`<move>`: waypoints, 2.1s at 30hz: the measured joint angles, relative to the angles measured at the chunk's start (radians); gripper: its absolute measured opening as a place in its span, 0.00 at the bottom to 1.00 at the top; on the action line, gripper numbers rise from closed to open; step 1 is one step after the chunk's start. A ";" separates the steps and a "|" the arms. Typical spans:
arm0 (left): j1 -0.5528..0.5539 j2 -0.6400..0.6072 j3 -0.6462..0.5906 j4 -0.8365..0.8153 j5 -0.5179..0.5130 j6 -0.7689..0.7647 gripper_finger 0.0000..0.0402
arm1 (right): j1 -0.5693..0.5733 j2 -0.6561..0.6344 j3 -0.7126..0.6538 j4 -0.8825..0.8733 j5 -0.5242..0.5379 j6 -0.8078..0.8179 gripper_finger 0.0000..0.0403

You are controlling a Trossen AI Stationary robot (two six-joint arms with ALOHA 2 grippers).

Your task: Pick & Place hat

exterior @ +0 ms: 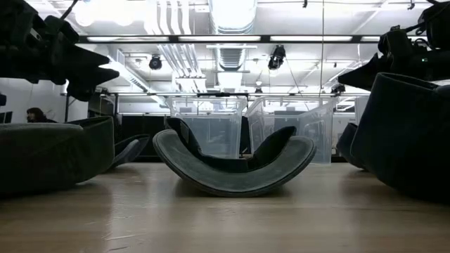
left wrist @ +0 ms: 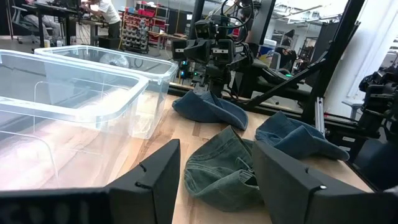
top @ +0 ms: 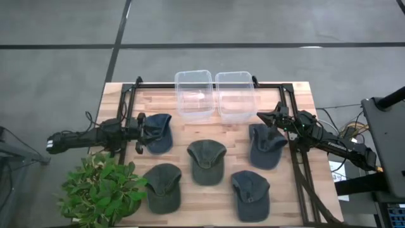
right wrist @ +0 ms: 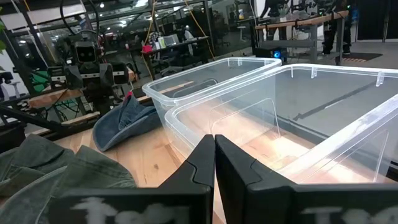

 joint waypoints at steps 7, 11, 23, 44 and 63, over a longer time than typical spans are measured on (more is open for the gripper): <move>0.000 0.000 0.000 0.000 0.000 0.000 0.48 | 0.000 0.000 0.000 0.000 0.000 0.000 0.02; 0.000 0.000 0.000 0.000 0.000 0.000 0.48 | 0.000 0.000 0.000 0.000 0.000 0.000 0.02; 0.000 0.000 0.000 0.000 0.000 0.000 0.48 | 0.000 0.000 0.000 0.000 0.000 0.000 0.02; 0.000 0.000 0.000 0.000 -0.024 0.135 0.48 | 0.000 0.000 0.000 0.005 -0.003 0.238 0.02; 0.000 0.000 0.000 0.068 -0.028 0.143 0.48 | 0.000 0.019 0.647 -0.844 -0.145 0.062 0.02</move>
